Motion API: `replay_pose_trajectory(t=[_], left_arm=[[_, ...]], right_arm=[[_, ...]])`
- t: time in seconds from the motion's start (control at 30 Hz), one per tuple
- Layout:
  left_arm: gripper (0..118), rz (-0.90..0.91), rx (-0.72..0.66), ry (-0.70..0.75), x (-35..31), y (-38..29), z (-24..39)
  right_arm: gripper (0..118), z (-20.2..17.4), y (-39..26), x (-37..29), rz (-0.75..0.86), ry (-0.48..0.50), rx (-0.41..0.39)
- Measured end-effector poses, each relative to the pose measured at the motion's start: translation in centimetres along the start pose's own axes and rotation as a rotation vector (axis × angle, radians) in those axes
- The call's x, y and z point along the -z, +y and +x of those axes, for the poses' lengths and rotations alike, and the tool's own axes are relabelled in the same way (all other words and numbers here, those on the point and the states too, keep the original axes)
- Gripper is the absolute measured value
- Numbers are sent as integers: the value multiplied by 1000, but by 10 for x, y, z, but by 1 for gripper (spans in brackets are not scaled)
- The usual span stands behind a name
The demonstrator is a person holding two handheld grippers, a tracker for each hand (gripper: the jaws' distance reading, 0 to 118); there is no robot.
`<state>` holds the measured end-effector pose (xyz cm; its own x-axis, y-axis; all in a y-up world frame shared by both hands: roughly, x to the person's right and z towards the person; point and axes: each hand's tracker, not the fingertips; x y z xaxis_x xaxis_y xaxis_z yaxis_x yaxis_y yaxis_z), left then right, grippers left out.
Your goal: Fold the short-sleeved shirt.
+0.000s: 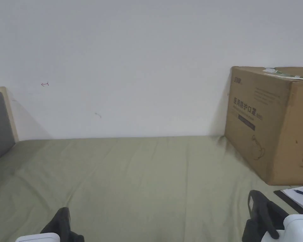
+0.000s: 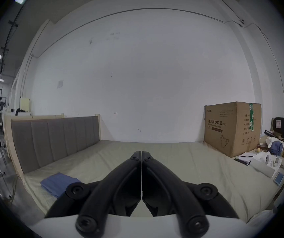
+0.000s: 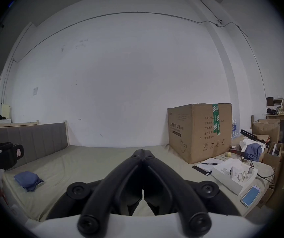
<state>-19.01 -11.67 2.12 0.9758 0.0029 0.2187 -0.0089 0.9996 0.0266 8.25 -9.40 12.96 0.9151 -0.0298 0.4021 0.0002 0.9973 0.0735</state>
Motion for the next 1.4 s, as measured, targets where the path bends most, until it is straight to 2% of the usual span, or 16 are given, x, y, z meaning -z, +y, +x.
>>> replay_pose_trajectory(t=[0.1, 0.13, 0.17, 0.23, 0.27, 0.3, 0.33, 0.37, 0.43, 0.47, 0.53, 0.87, 1.03, 1.4], left_arm=[[2, 15, 12, -8, -7, 3, 3], [7, 24, 14, -16, -9, 4, 4], [20, 36, 23, -22, -11, 5, 4], [51, 44, 51, -41, -11, 8, 7], [80, 37, 64, -49, -10, 11, 8], [99, 29, 65, -61, -10, 12, 7], [112, 27, 60, -63, -10, 13, 7], [118, 33, 51, -69, -11, 13, 7], [118, 68, 35, -64, -15, 16, 7], [118, 67, 39, -59, -15, 19, 8], [118, 61, 44, -58, -12, 24, 8], [118, 28, 0, -145, -16, 23, 8], [118, 18, -14, -140, -14, 26, 10], [118, -65, -25, -168, -7, 22, 9]], right_arm=[[0, 4, 0, -2, -21, 4, -6], [0, 6, 0, -3, -23, 14, -2], [2, 7, 0, -4, -21, 24, 3], [26, 7, -1, -6, -20, 39, 0], [42, 6, -2, -6, -19, 59, -8], [51, 5, -2, -6, -26, 86, -22], [64, 4, -3, -7, -25, 84, -36], [88, 1, -4, -7, -23, 82, -58], [114, -1, -4, -10, -19, 69, -78], [117, -1, -4, -11, -14, 71, -76], [118, 0, -1, -17, 16, 85, -58], [118, 1, 0, -12, -27, 68, -72], [118, -1, -3, -9, -44, 75, -99], [118, -4, -6, -4, -65, 84, -87]])
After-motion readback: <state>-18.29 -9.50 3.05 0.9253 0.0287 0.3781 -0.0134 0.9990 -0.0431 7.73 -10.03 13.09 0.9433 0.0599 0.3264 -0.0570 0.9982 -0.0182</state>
